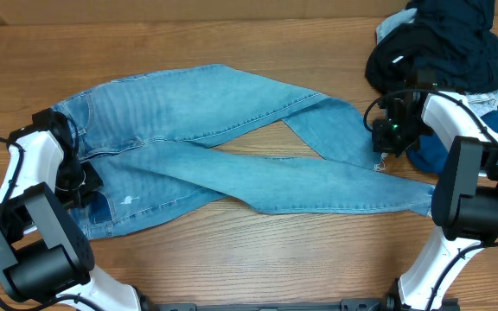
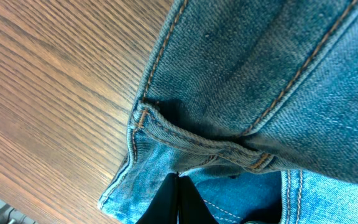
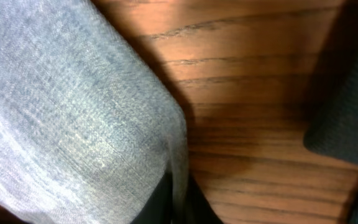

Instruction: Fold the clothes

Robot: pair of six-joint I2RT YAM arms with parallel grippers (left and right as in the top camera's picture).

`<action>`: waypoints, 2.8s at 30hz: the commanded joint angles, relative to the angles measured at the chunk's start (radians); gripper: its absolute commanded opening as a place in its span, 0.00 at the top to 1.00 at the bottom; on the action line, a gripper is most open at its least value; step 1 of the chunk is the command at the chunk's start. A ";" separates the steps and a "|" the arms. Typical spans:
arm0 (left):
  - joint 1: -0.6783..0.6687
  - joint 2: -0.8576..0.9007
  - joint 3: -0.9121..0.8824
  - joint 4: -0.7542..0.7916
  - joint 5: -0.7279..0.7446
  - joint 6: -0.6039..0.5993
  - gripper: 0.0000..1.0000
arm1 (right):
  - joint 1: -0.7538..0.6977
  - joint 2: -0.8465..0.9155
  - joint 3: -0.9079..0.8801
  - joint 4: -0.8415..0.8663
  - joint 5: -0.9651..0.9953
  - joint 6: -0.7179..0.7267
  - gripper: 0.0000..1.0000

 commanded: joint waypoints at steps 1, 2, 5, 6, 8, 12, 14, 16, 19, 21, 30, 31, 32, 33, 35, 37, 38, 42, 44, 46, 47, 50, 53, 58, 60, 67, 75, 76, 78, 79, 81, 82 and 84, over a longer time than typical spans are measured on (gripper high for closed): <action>0.012 0.007 0.016 0.000 0.008 -0.022 0.96 | -0.003 0.014 0.002 0.020 -0.005 -0.003 0.96; 0.012 0.007 0.016 0.000 0.008 -0.022 0.96 | -0.003 0.014 0.017 0.025 -0.001 -0.003 0.96; 0.012 0.007 0.016 0.000 0.008 -0.022 0.96 | -0.001 0.014 0.093 0.056 0.092 0.030 0.96; 0.012 0.007 0.016 0.001 0.008 -0.022 0.96 | 0.000 0.014 0.126 0.073 0.152 0.054 0.96; 0.012 0.007 0.016 0.001 0.008 -0.022 0.96 | 0.009 0.014 0.195 0.112 0.260 0.076 0.96; 0.012 0.007 0.016 0.004 0.007 -0.021 0.96 | 0.037 0.014 0.321 0.261 0.415 0.076 0.96; 0.012 0.007 0.016 0.008 0.007 -0.021 0.96 | 0.048 0.014 0.345 0.375 0.450 0.076 0.96; 0.012 0.007 0.016 0.008 0.007 -0.021 0.96 | 0.063 0.014 0.346 0.542 0.451 0.076 0.96; 0.012 0.007 0.016 0.002 0.007 -0.021 0.96 | 0.089 0.014 0.345 0.721 0.451 0.081 0.96; 0.012 0.007 0.016 0.000 0.007 -0.022 0.96 | 0.106 0.018 0.338 0.814 0.451 0.099 0.96; 0.012 0.007 0.016 -0.029 0.007 -0.022 0.96 | 0.123 0.058 0.338 0.673 0.744 0.091 0.00; 0.012 0.007 0.016 -0.034 0.007 -0.022 0.96 | 0.131 0.038 0.343 0.635 0.777 0.091 0.00; 0.012 0.007 0.016 -0.036 0.007 -0.022 0.96 | 0.138 0.018 0.347 0.598 0.775 0.091 0.00; 0.012 0.007 0.016 -0.036 0.006 -0.022 0.96 | 0.146 -0.004 0.350 0.555 0.752 0.091 0.00; 0.012 0.007 0.016 -0.035 0.007 -0.022 0.96 | 0.158 -0.048 0.350 0.445 0.661 0.093 0.00; 0.012 0.007 0.016 -0.034 0.007 -0.022 0.96 | 0.161 -0.090 0.350 0.291 0.500 0.180 0.00; 0.012 0.007 0.016 -0.035 0.007 -0.022 0.96 | 0.161 -0.105 0.350 0.220 0.407 0.222 0.00; 0.012 0.007 0.016 -0.034 -0.013 -0.021 0.96 | 0.155 -0.127 0.350 -0.021 0.065 0.294 0.04; 0.012 0.007 0.016 -0.029 -0.051 -0.022 0.96 | 0.163 -0.127 0.349 -0.092 0.076 0.296 0.34; 0.012 0.007 0.016 -0.026 -0.089 -0.022 0.96 | 0.166 -0.127 0.350 -0.121 0.114 0.354 0.96; 0.012 0.007 0.016 -0.023 -0.105 -0.022 0.96 | 0.166 -0.128 0.350 -0.123 0.112 0.375 0.96; 0.012 0.007 0.016 0.012 -0.116 -0.022 0.96 | 0.166 -0.128 0.350 -0.105 0.110 0.395 0.96; 0.010 0.007 0.016 0.049 -0.105 -0.022 0.96 | 0.166 -0.128 0.350 -0.084 0.110 0.395 0.96; -0.027 -0.019 0.064 0.058 -0.029 -0.055 0.96 | 0.166 -0.128 0.350 -0.067 0.109 0.395 0.96; -0.060 -0.056 0.107 0.077 -0.030 -0.055 0.96 | 0.166 -0.128 0.350 -0.066 0.109 0.395 0.96; -0.141 -0.129 0.171 0.264 -0.036 -0.050 0.96 | 0.166 -0.128 0.350 -0.067 0.109 0.395 0.96; -0.180 0.117 0.161 0.402 0.014 -0.128 0.96 | 0.166 -0.128 0.350 -0.082 0.109 0.395 0.96; -0.189 0.143 0.161 0.411 0.023 -0.128 0.96 | 0.166 -0.128 0.350 -0.085 0.109 0.395 0.96; -0.204 0.189 0.161 0.431 0.027 -0.128 0.96 | 0.166 -0.128 0.350 -0.093 0.109 0.396 0.96; -0.209 0.214 0.161 0.438 0.027 -0.128 0.96 | 0.166 -0.128 0.350 -0.097 0.109 0.399 0.96; -0.212 0.251 0.161 0.444 0.027 -0.128 0.96 | 0.166 -0.128 0.350 -0.105 0.092 0.399 0.96; -0.212 0.269 0.161 0.444 0.027 -0.127 0.96 | 0.166 -0.128 0.350 -0.108 0.083 0.399 0.96; -0.212 0.298 0.161 0.442 0.026 -0.125 0.96 | 0.166 -0.128 0.350 -0.116 0.079 0.399 0.96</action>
